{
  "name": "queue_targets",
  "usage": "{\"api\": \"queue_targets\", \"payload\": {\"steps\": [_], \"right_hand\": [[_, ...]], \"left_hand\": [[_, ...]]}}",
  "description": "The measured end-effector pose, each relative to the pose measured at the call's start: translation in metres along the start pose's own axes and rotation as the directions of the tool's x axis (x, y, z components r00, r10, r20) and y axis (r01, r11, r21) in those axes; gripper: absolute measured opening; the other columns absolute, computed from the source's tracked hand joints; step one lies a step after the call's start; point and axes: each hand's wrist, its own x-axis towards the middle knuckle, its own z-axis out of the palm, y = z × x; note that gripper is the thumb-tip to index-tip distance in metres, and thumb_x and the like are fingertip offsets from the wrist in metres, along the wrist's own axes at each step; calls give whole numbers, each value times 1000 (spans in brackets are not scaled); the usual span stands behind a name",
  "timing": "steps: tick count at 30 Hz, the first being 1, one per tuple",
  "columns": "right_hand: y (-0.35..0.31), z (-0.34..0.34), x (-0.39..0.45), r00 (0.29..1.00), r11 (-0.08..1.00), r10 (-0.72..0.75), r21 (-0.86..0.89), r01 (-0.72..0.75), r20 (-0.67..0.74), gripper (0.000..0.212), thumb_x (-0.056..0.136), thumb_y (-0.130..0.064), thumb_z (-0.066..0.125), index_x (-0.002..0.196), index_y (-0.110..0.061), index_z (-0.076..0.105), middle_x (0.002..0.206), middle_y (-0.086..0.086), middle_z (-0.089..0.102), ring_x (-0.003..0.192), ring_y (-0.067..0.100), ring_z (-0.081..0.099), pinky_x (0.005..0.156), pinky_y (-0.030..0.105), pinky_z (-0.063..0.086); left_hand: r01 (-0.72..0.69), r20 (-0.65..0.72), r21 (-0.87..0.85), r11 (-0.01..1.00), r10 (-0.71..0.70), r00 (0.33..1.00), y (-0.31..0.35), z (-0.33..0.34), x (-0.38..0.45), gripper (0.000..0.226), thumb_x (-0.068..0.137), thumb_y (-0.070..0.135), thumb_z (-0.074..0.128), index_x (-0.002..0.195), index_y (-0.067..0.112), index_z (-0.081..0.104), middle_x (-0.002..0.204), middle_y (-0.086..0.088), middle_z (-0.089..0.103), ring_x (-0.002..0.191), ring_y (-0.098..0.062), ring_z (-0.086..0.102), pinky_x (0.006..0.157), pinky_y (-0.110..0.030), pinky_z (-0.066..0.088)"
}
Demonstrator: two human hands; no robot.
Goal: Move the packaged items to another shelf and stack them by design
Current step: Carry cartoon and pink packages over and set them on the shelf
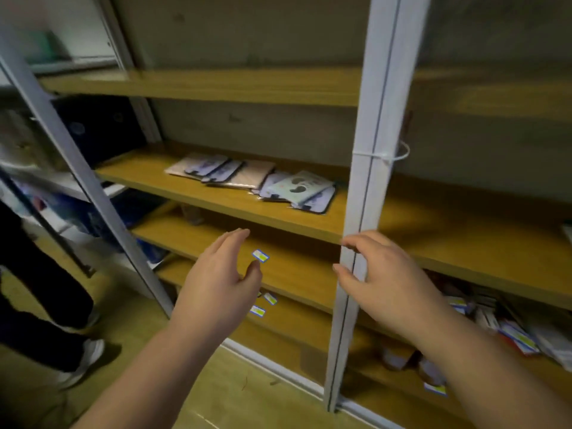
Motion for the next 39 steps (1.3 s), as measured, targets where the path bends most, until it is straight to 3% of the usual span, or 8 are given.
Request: {"api": "queue_targets", "payload": {"steps": [4,8,11,19,24,27,31,39], "right_hand": [[-31,24,32,1000,999,-14,-30,14,7,48,93,-48,58,137,-30,53,131,-15,53,122,6,49,98,21,36],[-50,50,68,999,998,-27,-59,29,23,50,93,-50,57,139,-32,51,135,-14,53,123,7,48,99,26,41],[-60,70,104,999,999,-40,-33,41,11,50,92,-52,57,139,-33,52,133,-15,53,121,6,49,94,24,42],[-77,125,217,999,999,-42,35,42,12,44,91,-44,59,132,-27,58,126,-9,57,116,13,52,92,26,42],[-95,150,271,998,998,-50,40,49,29,45,90,-41,60,132,-23,59,129,-3,58,120,20,52,100,35,43],[-98,159,289,999,999,-27,33,26,35,46,91,-40,61,132,-21,60,129,-3,59,120,20,52,99,32,41],[-96,169,303,998,1000,29,-6,-28,47,46,91,-40,62,132,-21,59,129,-2,59,120,22,53,100,34,44],[-108,183,319,981,977,194,-89,-194,-8,46,91,-41,61,132,-20,60,132,0,60,121,25,55,100,38,46]], "left_hand": [[31,-19,-9,999,-31,999,-40,-14,18,57,93,41,57,148,30,44,152,12,45,124,-13,56,99,-29,44],[67,-36,-38,997,-69,997,-71,-17,41,55,93,41,58,147,32,45,151,16,45,97,-13,63,87,-26,46],[59,-53,-16,998,-59,997,-93,-17,69,56,93,40,58,147,32,44,150,15,46,122,-10,56,100,-33,49],[67,-32,69,995,-65,997,-152,-21,167,55,95,44,56,147,35,42,149,18,45,106,-17,65,93,-38,55],[57,-51,149,987,-50,997,-191,-24,215,53,96,32,59,147,30,44,151,11,47,132,-11,49,105,-26,36],[73,-24,125,989,-71,997,-206,-24,240,54,95,39,59,146,32,44,149,12,49,113,-16,61,97,-35,52],[62,12,123,991,-64,998,-225,-12,282,56,94,52,56,145,32,45,146,11,51,103,-20,64,88,-37,53],[-27,244,348,937,-62,968,-251,23,390,73,90,69,44,146,22,44,137,-18,57,126,-39,47,101,-43,38]]}}
